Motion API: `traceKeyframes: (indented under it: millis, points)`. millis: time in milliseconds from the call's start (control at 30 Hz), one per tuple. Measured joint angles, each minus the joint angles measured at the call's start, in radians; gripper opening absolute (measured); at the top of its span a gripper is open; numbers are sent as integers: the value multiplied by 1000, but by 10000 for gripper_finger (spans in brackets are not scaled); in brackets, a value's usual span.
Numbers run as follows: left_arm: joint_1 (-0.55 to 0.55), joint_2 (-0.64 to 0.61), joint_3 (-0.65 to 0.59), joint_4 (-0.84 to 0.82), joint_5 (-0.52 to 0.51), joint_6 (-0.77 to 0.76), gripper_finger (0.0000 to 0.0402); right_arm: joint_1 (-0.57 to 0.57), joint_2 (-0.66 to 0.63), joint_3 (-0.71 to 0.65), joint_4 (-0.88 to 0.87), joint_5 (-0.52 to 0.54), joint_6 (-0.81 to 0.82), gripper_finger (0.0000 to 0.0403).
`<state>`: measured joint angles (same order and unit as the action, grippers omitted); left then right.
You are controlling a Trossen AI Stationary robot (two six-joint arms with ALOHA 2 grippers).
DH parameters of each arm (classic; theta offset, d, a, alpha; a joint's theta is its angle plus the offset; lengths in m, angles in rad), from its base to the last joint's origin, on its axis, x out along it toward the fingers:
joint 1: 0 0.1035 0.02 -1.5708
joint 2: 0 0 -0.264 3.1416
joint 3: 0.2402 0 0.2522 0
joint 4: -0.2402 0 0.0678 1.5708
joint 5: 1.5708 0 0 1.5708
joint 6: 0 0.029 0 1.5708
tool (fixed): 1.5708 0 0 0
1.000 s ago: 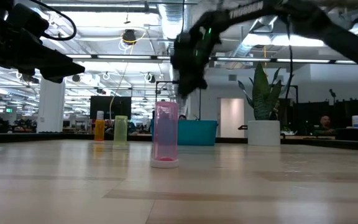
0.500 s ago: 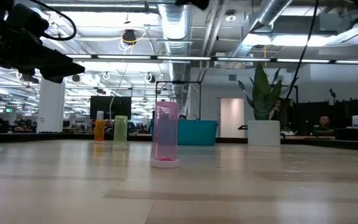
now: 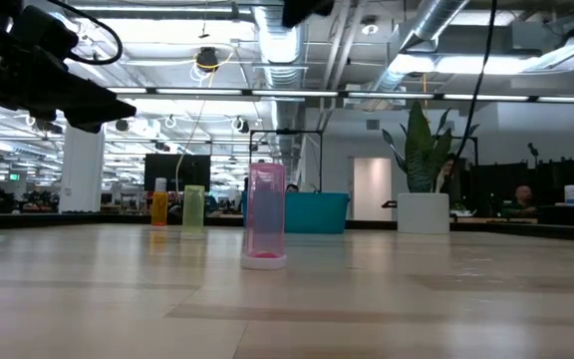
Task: Pick and place pill bottles into a basket
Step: Put the pink pill bottle into the blue bin
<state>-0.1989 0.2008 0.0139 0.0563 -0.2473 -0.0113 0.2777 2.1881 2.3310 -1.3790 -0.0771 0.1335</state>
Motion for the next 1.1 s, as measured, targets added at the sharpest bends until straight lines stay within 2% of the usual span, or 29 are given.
traceKeyframes:
  millis: [267,633,800,1000,1100]
  points:
    - [0,15,0,0,1,0,224,71,124,-1,46,-5,-42,262]
    - [0,20,0,0,1,0,224,42,182,2,183,-35,-54,261]
    - [0,22,0,-2,1,0,224,42,225,1,171,-82,-55,261]
    - [0,22,0,-3,1,0,224,56,258,0,128,-81,-66,261]
    - [0,22,0,-3,1,0,224,54,256,0,130,-41,-82,260]
